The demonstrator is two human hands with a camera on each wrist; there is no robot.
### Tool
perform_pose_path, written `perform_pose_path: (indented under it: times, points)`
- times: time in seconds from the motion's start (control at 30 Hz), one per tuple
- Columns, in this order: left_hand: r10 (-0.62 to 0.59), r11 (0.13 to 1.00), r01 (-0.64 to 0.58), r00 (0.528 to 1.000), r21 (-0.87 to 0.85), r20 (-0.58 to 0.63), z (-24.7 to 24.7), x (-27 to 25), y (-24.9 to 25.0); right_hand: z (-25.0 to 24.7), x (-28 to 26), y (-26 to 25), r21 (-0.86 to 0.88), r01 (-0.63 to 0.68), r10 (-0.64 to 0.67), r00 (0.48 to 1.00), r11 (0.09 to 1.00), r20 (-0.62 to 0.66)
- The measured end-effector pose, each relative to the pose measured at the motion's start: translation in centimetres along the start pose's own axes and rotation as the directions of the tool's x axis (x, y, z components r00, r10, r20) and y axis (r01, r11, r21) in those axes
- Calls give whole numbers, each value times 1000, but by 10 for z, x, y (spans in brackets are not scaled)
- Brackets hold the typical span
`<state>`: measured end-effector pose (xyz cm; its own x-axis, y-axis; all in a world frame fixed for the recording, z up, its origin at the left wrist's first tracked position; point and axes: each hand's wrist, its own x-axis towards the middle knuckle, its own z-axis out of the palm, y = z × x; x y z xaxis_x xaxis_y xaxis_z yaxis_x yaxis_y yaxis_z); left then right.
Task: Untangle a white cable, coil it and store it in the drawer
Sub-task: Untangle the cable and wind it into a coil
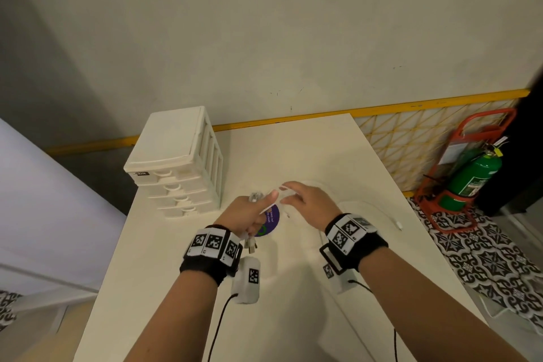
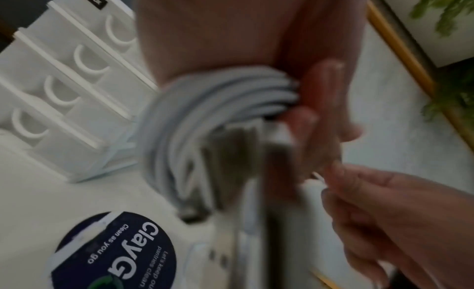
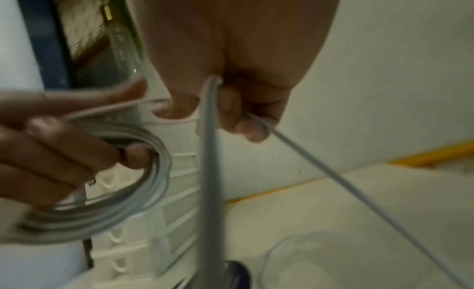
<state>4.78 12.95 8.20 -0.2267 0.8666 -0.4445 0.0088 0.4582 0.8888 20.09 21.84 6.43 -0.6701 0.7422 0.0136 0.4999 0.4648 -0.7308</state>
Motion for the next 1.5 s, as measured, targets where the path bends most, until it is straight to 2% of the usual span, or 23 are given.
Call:
perform_pose_path:
  times: [0.07, 0.13, 0.33, 0.4, 0.47, 0.53, 0.63, 0.73, 0.87, 0.93, 1.03, 1.1, 1.13, 1.17, 1.23, 1.3, 1.4, 1.5]
  points:
    - [10, 999, -17, 985, 35, 174, 7, -9, 7, -13, 2, -2, -111, 92, -99, 993, 990, -65]
    - [56, 998, -65, 954, 22, 294, 15, -16, 16, -21, 3, -1, -202, 154, -172, 982, 967, -78]
    - [196, 963, -103, 899, -248, 392, 19, -19, 32, -22, -5, 2, -119, 210, -229, 958, 970, -175]
    - [293, 914, -111, 846, -390, 446, 14, -17, 34, -24, -3, 2, -150, 203, -230, 955, 968, -187]
    - [429, 827, -137, 781, -545, 454, 8, -18, 43, -23, -4, 8, -192, 159, -189, 970, 968, -153]
    - [521, 725, -154, 761, -671, 388, 4, -20, 56, -18, -6, 19, -193, 71, -95, 989, 979, -117]
    - [581, 584, -202, 780, -787, 231, 4, -19, 73, -5, -14, 30, -192, 0, -9, 999, 981, -48]
    - [578, 499, -320, 815, -805, 34, 10, -14, 79, 9, -22, 27, -168, 17, -19, 1000, 986, -13]
    - [508, 432, -489, 826, -758, -244, 8, -7, 84, 19, -30, 23, -191, 46, -40, 999, 981, 35]
    - [471, 461, -587, 797, -665, -377, 3, -4, 84, 20, -33, 23, -230, 97, -86, 995, 968, 59]
    - [493, 599, -699, 706, -389, -509, -2, 1, 76, 15, -35, 15, -242, 253, -263, 965, 937, -12]
    - [586, 693, -715, 631, -89, -508, -4, 7, 63, 8, -31, 4, -264, 352, -386, 919, 898, -85]
    - [629, 720, -692, 617, 55, -473, -5, 9, 57, 4, -28, -2, -274, 379, -420, 901, 884, -108]
    - [645, 746, -643, 630, 175, -432, -5, 14, 48, -2, -26, -9, -277, 397, -443, 887, 875, -128]
    - [636, 770, -548, 701, 327, -322, -3, 15, 38, -11, -21, -20, -264, 421, -469, 869, 868, -156]
    - [597, 770, -492, 780, 407, -188, 1, 13, 33, -20, -17, -30, -252, 438, -485, 858, 863, -169]
    - [444, 857, -426, 896, 291, 4, 7, 3, 32, -33, -9, -38, -281, 436, -499, 839, 855, -217]
    - [322, 931, -344, 931, 124, 169, 10, -5, 30, -47, 2, -30, -353, 419, -524, 799, 837, -295]
